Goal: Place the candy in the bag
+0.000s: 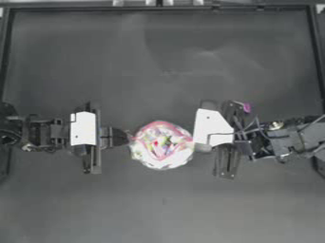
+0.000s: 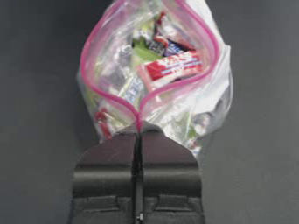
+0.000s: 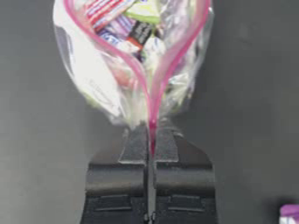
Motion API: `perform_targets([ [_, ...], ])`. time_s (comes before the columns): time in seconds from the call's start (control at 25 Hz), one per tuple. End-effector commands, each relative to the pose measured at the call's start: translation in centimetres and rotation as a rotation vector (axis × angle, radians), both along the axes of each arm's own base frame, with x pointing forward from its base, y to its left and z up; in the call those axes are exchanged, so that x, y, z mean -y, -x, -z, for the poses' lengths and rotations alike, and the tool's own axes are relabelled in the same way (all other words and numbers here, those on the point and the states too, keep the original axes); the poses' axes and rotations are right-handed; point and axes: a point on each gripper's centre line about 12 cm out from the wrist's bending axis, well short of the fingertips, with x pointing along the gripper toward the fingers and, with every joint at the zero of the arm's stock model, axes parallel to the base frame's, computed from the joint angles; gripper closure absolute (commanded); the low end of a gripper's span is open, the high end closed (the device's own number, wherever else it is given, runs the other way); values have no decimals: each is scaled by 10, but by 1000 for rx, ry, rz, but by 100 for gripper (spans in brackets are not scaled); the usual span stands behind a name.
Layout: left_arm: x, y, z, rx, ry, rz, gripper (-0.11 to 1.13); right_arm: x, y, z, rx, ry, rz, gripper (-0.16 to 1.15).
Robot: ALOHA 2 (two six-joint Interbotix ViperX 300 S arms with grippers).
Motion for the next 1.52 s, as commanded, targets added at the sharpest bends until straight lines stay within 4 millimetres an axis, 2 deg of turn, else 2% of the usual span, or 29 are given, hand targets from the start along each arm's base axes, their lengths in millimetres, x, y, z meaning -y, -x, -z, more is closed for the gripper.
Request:
perform_targets([
  [0.04, 1, -5, -9, 35, -4, 3, 98, -4, -5, -8, 45, -4, -31, 86],
  [0.12, 1, -5, -10, 37, -4, 5, 98, -6, -6, -10, 62, -8, -41, 73],
  [0.32, 2, -5, -11, 40, -4, 6, 98, -7, -7, -10, 72, -23, -38, 25],
  [0.48, 2, -5, -11, 41, -6, 9, 98, -8, -6, -11, 73, -34, -28, -3],
  [0.72, 3, -5, -11, 41, -4, 10, 98, -7, -4, -20, 93, -31, -25, -4],
  [0.96, 4, -5, -11, 41, -4, 13, 98, -1, 5, -51, 182, -25, -14, -4],
  [1.36, 5, -5, -12, 44, -6, 18, 98, 20, 39, -97, 292, 0, 53, -4],
  [1.52, 5, -5, -12, 43, -5, 17, 98, 19, 50, -112, 320, -1, 58, -4],
])
